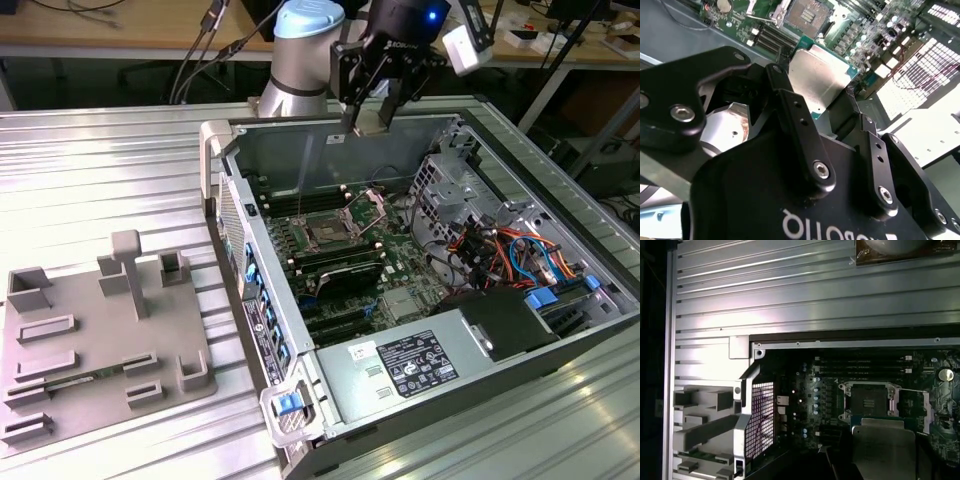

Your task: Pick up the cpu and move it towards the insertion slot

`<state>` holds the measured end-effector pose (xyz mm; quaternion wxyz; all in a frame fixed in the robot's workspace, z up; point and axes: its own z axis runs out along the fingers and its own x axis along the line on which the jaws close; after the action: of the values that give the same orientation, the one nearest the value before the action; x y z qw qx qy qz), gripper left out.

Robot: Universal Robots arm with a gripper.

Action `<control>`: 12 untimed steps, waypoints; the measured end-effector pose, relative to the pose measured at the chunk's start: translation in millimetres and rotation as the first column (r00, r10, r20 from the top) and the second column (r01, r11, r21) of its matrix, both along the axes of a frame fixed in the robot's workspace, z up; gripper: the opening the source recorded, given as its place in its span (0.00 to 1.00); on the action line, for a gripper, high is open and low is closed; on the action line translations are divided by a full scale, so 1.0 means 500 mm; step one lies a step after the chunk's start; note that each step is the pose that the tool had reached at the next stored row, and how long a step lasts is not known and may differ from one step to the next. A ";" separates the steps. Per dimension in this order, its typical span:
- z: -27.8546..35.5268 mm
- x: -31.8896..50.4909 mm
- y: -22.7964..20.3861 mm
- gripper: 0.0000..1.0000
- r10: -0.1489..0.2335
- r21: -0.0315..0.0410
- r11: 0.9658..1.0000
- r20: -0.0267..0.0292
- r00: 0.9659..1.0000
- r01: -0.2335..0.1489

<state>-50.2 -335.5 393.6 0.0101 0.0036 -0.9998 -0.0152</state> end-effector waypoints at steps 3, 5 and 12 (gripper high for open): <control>-0.001 -0.001 0.0152 0.55 -0.004 0.000 1.000 0.000 1.000 0.004; -0.002 -0.001 0.0216 0.55 -0.006 0.000 1.000 0.000 1.000 0.006; -0.009 -0.017 0.0554 0.55 -0.012 0.000 1.000 0.000 1.000 0.012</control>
<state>-58.7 -307.9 389.0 0.0100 -0.0024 -0.9998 -0.0153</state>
